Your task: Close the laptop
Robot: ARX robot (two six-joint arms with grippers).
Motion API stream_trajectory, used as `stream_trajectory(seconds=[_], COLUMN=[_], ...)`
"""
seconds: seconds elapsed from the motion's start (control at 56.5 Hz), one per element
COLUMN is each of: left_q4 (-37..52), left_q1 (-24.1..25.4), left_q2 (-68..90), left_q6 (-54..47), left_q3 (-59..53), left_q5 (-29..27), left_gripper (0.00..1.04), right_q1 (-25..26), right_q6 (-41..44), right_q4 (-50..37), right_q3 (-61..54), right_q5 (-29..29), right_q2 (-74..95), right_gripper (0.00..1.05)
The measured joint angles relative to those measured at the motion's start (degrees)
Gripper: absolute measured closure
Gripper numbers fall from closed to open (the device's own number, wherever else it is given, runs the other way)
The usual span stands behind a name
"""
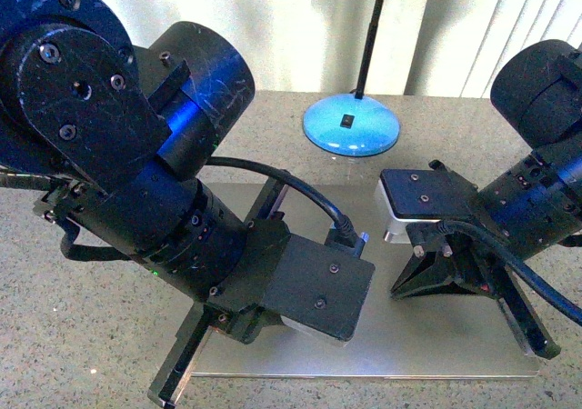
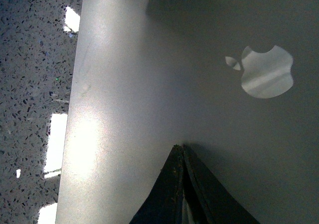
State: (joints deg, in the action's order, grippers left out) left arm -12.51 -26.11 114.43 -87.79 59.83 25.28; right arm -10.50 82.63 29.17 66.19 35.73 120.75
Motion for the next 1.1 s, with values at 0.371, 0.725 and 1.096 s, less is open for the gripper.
stream_trajectory(seconds=[0.371,0.725,1.096], left_q4=[7.45,24.55,35.34], left_q1=[3.69,15.61,34.03], left_q2=[-11.17,-30.91,-44.96], left_q6=[8.11,31.21,54.86], left_q3=[0.96,-3.63,-15.47], left_q5=[6.6,12.85,8.37], left_gripper=[1.01,1.01,0.79], right_q1=[-0.44,-1.31,-2.25], right_q6=[-4.35,-20.28,-65.59], right_q4=[-6.08,-34.86,-64.35], right_q3=[0.59,-5.92,-25.11], right_q5=[4.35,2.49,-42.1], right_q2=[-9.6,-25.2,-44.98], right_gripper=[1.02,1.02,1.02])
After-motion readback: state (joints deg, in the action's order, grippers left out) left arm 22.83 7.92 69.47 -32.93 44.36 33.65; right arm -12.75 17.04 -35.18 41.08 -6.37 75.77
